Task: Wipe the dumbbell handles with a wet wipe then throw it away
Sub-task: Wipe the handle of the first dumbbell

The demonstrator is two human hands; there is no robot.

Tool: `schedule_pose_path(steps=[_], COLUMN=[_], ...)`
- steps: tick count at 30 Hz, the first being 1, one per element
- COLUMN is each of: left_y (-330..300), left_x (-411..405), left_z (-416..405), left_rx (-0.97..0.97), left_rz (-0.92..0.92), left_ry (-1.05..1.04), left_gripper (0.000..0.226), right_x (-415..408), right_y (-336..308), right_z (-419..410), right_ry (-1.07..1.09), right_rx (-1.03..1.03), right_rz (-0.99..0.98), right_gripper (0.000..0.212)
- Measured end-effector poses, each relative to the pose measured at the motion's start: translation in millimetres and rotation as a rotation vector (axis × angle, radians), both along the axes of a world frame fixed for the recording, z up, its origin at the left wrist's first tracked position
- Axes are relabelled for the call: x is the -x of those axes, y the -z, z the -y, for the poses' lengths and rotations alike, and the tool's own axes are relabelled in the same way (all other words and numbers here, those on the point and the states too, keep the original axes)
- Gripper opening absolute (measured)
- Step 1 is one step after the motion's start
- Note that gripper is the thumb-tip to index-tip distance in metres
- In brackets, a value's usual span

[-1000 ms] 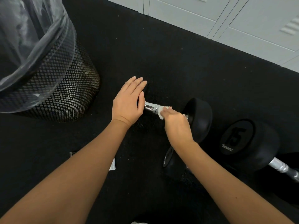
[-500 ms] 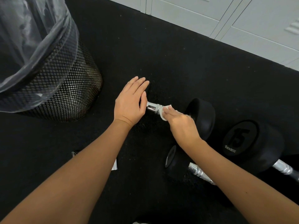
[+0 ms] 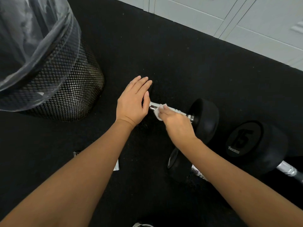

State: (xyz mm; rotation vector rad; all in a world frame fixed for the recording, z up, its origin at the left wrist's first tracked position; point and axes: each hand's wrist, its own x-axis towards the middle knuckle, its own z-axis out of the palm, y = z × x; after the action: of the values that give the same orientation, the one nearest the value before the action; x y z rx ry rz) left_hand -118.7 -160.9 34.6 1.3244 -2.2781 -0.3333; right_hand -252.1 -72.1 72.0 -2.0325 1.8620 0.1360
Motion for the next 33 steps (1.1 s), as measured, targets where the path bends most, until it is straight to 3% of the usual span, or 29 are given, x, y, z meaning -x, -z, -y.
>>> schedule_pose_path(steps=[9, 15, 21, 33], left_y=[-2, -3, 0, 1], left_x=[1, 0, 0, 0], left_z=[-1, -1, 0, -1], left_rx=[-0.009, -0.009, -0.013, -0.001], left_rz=[0.007, 0.021, 0.014, 0.002], left_ry=[0.002, 0.004, 0.001, 0.002], left_gripper=[0.042, 0.043, 0.042, 0.042], right_x=[1, -11, 2, 14], right_y=[-2, 1, 0, 10], right_z=[2, 22, 6, -2], right_ry=[-0.084, -0.003, -0.153, 0.01], right_rx=[-0.014, 0.009, -0.026, -0.025], right_rz=[0.009, -0.042, -0.012, 0.014], right_gripper=[0.05, 0.041, 0.047, 0.052])
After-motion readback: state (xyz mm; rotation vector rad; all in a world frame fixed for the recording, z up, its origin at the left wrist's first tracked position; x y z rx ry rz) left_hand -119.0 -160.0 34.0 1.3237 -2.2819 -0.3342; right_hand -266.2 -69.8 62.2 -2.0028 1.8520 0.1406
